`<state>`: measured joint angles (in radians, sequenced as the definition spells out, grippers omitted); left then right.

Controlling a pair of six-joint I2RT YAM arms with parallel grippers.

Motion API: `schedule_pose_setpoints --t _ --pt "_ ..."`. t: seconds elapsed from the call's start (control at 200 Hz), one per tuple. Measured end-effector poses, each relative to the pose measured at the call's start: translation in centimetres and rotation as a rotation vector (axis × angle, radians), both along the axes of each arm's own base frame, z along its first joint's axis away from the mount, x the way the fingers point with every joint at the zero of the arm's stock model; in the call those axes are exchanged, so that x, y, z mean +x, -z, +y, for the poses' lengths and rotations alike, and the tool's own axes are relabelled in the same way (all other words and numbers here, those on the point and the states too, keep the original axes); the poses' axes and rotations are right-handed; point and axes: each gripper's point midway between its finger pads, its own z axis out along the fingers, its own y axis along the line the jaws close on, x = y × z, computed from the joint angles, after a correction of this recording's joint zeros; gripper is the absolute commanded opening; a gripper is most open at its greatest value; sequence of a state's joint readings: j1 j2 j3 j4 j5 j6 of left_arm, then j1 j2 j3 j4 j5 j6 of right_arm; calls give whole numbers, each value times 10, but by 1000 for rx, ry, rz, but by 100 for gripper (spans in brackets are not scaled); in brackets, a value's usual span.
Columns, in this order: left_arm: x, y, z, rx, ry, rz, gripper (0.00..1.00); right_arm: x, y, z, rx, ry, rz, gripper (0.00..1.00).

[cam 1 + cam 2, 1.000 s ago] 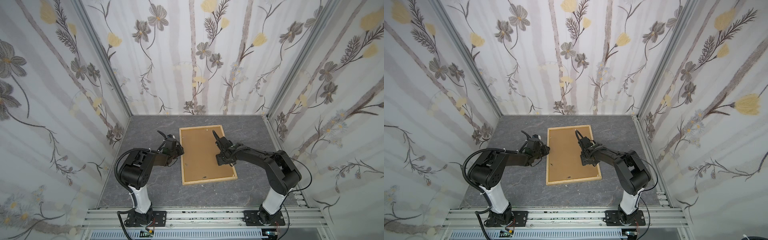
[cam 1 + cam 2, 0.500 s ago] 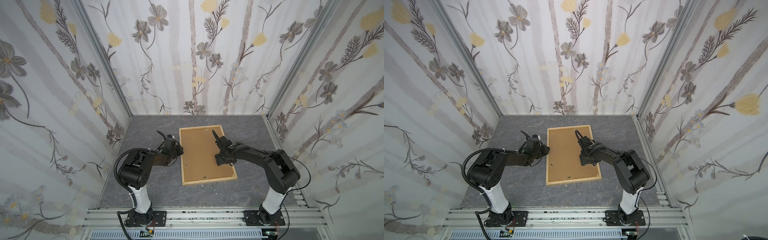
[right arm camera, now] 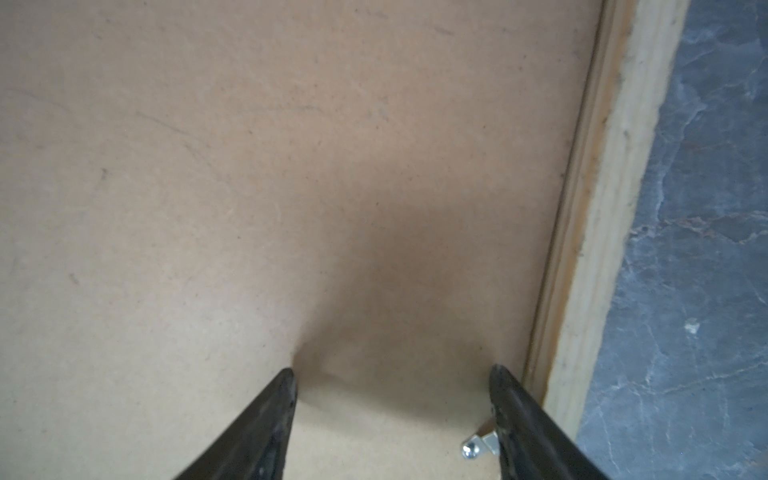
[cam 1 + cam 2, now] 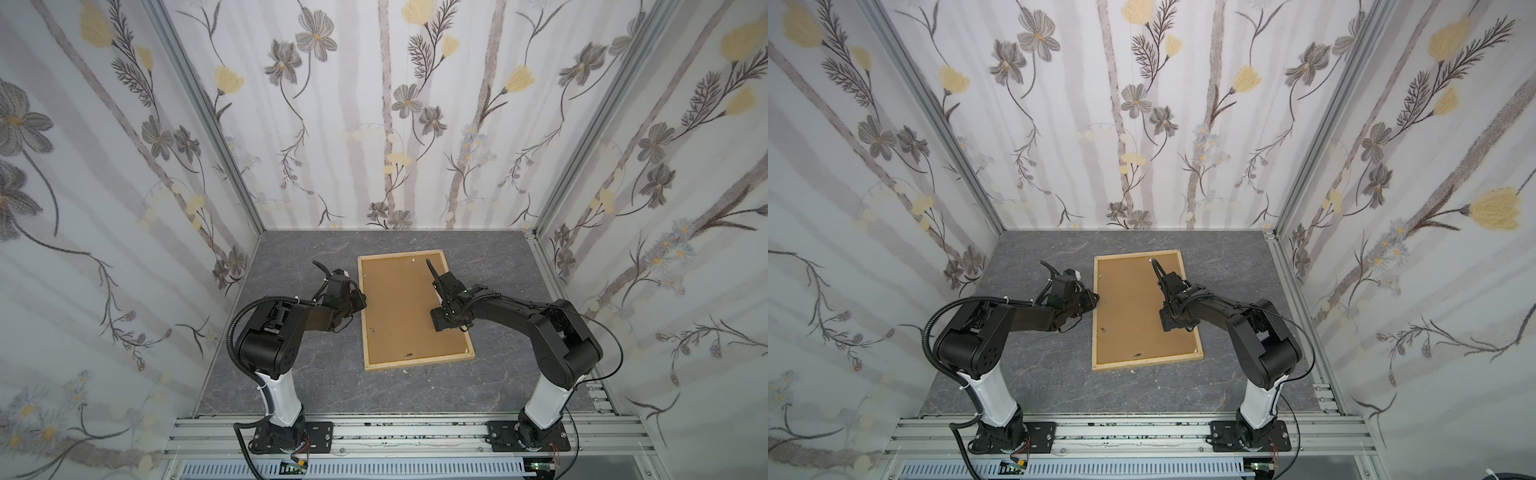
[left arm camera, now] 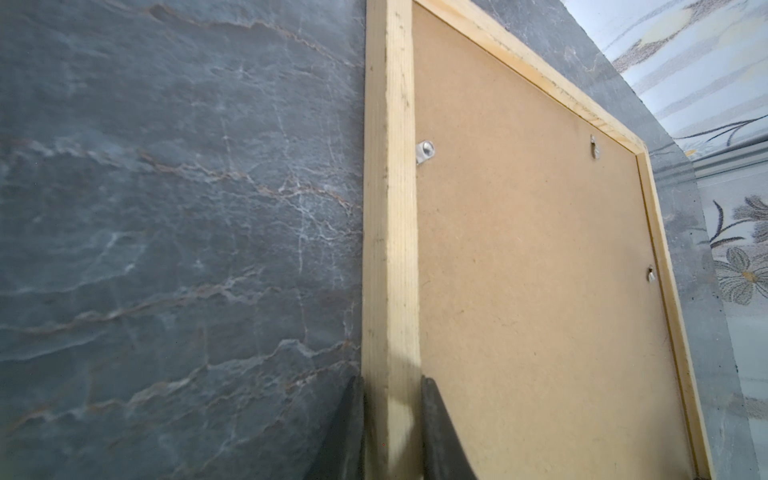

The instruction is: Put the photo into the frame

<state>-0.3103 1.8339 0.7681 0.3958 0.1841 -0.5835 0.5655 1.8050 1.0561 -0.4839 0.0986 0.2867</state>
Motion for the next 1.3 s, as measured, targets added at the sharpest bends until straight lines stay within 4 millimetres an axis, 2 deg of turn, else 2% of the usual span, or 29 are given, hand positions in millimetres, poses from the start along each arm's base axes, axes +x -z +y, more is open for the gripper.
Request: schedule_pose_setpoints --t 0.195,0.525,0.899,1.099,1.299 --pt "-1 -1 2 -12 4 10 11 0 1 0 6 2 -9 74" --pt "-3 0 3 -23 8 18 10 0 -5 -1 152 28 12 73" --pt "-6 -1 5 -31 10 34 10 -2 -9 -1 181 24 -32 69" --pt "-6 1 8 -29 9 43 10 -21 -10 -4 162 31 10 69" --pt "-6 0 8 -34 11 42 10 -22 -8 -5 160 34 11 69"
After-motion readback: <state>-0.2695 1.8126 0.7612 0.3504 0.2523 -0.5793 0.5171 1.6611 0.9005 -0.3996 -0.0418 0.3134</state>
